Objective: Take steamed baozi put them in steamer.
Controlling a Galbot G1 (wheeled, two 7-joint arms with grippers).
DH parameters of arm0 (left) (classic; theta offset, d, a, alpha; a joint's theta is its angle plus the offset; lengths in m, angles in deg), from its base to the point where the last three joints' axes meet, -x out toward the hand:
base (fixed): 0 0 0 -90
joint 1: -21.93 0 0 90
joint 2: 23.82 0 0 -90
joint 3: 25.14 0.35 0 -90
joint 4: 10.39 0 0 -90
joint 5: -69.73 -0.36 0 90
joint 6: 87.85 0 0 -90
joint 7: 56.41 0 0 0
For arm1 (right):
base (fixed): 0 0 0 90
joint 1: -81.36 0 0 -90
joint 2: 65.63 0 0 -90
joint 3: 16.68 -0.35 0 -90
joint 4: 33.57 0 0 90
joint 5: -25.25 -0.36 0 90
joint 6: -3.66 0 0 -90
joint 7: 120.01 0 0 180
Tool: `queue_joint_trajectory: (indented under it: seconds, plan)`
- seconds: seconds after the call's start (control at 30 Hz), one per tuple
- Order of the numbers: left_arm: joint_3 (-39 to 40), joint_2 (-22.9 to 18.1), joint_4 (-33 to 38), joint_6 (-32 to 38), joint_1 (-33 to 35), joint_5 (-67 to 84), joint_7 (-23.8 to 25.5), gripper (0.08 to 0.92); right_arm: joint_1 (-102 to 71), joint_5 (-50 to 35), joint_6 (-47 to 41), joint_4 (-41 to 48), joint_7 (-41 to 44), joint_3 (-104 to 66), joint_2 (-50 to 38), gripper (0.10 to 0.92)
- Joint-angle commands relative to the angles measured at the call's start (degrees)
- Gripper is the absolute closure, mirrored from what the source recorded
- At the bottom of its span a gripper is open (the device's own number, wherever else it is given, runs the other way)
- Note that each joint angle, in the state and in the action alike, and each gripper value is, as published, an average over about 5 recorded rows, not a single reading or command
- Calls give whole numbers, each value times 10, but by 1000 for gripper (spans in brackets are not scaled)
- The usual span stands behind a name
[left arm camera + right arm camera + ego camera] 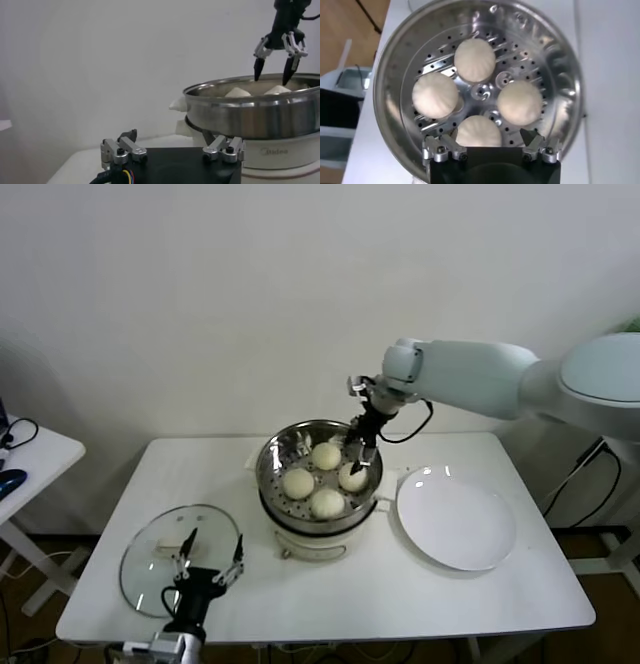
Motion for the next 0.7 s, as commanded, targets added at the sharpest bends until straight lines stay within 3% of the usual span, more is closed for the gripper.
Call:
queue_joint_trajectory:
  seconds: [0.03, 0.37, 0.7]
  plan:
    - [-5, 1, -4, -2, -9, 0, -3, 177, -35, 99, 12, -42, -86, -185, -128, 203]
    - [-25, -6, 4, -14, -26, 12, -2, 177, -160, 211, -4, -151, -163, -420, -262, 203]
    - [-41, -13, 16, -10, -17, 8, 51, 177, -449, 289, 35, -246, -276, -735, -390, 203]
